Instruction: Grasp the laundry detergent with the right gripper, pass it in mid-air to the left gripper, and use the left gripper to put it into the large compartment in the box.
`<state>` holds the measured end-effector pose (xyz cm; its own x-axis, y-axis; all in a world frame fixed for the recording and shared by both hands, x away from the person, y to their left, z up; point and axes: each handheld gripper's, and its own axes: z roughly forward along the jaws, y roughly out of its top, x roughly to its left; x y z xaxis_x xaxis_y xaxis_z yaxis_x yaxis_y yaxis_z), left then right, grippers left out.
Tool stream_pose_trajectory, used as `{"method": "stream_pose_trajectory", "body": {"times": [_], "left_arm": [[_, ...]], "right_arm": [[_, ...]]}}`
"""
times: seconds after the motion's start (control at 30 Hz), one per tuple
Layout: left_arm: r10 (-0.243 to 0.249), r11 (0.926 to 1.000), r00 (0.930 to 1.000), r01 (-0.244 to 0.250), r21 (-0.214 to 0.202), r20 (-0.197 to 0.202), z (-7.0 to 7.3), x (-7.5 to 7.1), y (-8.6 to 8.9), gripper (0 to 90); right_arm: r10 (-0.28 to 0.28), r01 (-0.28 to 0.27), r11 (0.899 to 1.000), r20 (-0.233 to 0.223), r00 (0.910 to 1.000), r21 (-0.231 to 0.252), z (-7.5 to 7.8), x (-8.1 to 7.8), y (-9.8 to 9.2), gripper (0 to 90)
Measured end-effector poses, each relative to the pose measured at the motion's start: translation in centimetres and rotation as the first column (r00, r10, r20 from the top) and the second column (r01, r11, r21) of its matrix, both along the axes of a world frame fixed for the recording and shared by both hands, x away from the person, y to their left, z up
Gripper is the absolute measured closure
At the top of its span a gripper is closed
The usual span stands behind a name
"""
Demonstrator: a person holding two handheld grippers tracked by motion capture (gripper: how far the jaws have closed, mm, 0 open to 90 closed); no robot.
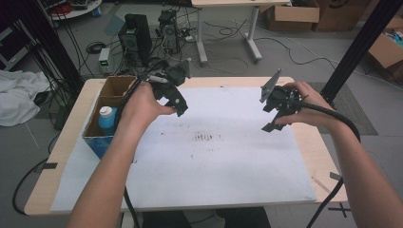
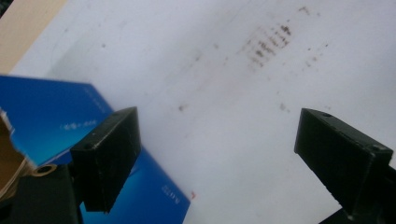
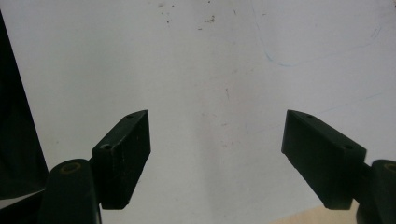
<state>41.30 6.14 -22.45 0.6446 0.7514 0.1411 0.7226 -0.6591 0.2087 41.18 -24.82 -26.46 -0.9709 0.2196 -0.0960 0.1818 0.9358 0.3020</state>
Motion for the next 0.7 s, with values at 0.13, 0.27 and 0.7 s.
{"method": "stream_pose_trajectory", "body": {"times": [0.13, 0.27, 0.7], "left_arm": [[-0.023, 0.9997, 0.9997, 0.023, 0.002, -0.011, -0.6, 0.4, -1.2, 15.3], [-0.035, 0.9994, 0.9993, 0.035, 0.000, -0.015, -0.9, 0.6, -1.8, 15.3], [-0.040, 0.9992, 0.9990, 0.040, 0.008, -0.020, -1.2, 0.9, -2.3, 15.4]], "right_arm": [[-0.002, 0.002, 1.000, -0.002, 1.0000, -0.004, -0.1, 0.0, 0.0, 23.8], [-0.002, 0.002, 1.000, 0.002, 1.0000, -0.006, 0.0, 0.0, -0.1, 23.7], [-0.005, 0.005, 1.000, -0.005, 1.0000, -0.007, -0.2, 0.0, -0.3, 23.8]]}}
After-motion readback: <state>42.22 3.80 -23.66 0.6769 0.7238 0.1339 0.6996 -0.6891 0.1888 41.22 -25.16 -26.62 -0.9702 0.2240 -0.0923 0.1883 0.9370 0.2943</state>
